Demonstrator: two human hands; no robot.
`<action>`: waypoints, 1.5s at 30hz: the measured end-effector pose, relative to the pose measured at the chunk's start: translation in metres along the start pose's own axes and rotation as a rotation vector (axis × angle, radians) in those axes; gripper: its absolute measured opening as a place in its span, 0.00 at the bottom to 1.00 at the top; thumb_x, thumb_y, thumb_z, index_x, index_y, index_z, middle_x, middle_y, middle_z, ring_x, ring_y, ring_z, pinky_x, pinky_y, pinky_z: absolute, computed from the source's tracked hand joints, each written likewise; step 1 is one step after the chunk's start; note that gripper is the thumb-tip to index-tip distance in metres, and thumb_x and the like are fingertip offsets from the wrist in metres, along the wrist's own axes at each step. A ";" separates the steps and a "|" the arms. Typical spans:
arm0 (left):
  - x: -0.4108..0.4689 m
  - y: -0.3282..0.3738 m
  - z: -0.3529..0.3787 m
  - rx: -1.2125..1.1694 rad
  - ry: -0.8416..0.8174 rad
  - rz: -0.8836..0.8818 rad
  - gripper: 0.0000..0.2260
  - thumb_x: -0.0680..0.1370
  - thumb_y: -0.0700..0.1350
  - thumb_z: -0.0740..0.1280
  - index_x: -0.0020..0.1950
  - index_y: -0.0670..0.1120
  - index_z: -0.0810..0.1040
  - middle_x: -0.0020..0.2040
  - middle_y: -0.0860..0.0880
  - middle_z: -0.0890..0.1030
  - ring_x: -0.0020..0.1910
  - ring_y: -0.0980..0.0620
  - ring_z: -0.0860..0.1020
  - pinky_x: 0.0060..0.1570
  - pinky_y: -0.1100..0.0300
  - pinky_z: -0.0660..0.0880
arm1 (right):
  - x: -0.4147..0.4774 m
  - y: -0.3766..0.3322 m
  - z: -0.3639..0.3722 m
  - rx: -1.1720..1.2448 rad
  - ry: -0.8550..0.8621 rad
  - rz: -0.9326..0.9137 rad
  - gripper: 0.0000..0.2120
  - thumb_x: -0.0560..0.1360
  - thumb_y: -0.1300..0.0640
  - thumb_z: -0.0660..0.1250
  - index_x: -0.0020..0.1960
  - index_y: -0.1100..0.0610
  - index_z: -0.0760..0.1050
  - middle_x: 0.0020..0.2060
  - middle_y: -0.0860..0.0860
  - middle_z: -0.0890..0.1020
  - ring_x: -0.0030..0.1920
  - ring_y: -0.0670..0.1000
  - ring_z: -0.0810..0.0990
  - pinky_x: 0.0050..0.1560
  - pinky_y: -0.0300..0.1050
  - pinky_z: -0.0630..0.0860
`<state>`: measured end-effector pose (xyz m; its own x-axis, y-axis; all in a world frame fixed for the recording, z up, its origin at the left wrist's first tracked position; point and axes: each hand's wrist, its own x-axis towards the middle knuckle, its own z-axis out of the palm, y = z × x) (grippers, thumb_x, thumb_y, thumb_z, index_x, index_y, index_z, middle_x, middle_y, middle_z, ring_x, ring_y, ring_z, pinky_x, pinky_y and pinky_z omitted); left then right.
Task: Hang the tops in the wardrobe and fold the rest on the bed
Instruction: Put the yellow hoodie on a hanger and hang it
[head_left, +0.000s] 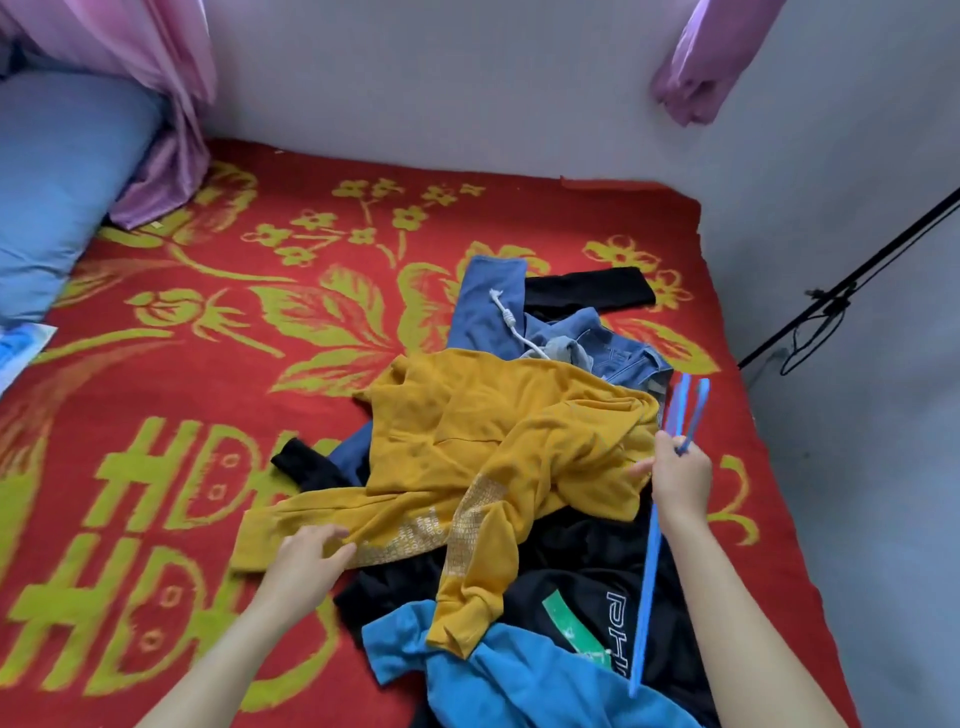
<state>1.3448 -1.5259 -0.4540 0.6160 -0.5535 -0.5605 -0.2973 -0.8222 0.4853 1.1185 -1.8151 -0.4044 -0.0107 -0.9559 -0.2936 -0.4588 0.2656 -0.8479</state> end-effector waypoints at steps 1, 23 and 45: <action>0.000 0.000 0.000 0.007 -0.004 -0.003 0.14 0.80 0.50 0.60 0.65 0.48 0.72 0.67 0.47 0.70 0.68 0.48 0.64 0.61 0.55 0.66 | 0.013 0.012 0.006 -0.110 0.025 0.011 0.15 0.78 0.57 0.57 0.33 0.58 0.64 0.28 0.53 0.78 0.33 0.56 0.73 0.32 0.45 0.67; -0.003 -0.034 0.004 -0.132 0.054 -0.145 0.04 0.79 0.45 0.63 0.51 0.50 0.77 0.51 0.51 0.79 0.50 0.54 0.75 0.46 0.59 0.68 | 0.078 0.098 0.091 -0.205 0.183 0.407 0.10 0.74 0.65 0.64 0.54 0.63 0.71 0.57 0.63 0.77 0.56 0.64 0.76 0.57 0.54 0.73; -0.028 -0.011 0.025 -0.137 -0.005 -0.070 0.05 0.79 0.46 0.62 0.50 0.51 0.77 0.46 0.58 0.79 0.42 0.55 0.78 0.35 0.65 0.70 | 0.062 0.114 0.045 -0.126 0.134 0.455 0.15 0.72 0.69 0.66 0.32 0.58 0.64 0.36 0.57 0.76 0.41 0.56 0.71 0.42 0.47 0.68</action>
<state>1.3124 -1.5043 -0.4610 0.6279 -0.4964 -0.5994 -0.1512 -0.8333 0.5317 1.1050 -1.8384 -0.5393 -0.3453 -0.7561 -0.5559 -0.4848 0.6509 -0.5842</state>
